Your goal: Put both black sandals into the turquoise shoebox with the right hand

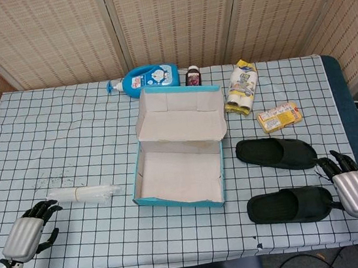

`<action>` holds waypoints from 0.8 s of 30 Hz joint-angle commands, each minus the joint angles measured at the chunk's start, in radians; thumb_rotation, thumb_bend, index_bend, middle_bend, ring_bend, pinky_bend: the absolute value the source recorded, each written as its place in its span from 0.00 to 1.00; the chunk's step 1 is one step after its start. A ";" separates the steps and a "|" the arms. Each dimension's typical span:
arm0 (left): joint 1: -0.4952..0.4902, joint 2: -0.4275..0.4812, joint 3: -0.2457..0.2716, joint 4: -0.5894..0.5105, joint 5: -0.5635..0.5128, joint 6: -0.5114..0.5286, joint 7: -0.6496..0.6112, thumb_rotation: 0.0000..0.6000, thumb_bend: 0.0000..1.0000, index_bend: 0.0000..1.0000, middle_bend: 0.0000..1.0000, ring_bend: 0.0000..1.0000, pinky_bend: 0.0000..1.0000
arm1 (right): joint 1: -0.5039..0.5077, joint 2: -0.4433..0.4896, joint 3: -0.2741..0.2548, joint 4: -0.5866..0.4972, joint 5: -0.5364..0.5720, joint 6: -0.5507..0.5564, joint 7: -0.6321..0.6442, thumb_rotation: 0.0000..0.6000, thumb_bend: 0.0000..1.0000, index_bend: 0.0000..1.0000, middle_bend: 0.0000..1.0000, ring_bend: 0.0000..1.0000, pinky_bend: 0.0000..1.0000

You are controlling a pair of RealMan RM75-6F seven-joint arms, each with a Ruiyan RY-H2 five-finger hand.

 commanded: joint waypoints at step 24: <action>0.004 0.006 -0.002 0.000 0.003 0.016 -0.017 1.00 0.40 0.27 0.18 0.16 0.35 | 0.065 0.118 -0.092 -0.101 0.016 -0.241 -0.039 1.00 0.01 0.02 0.06 0.00 0.12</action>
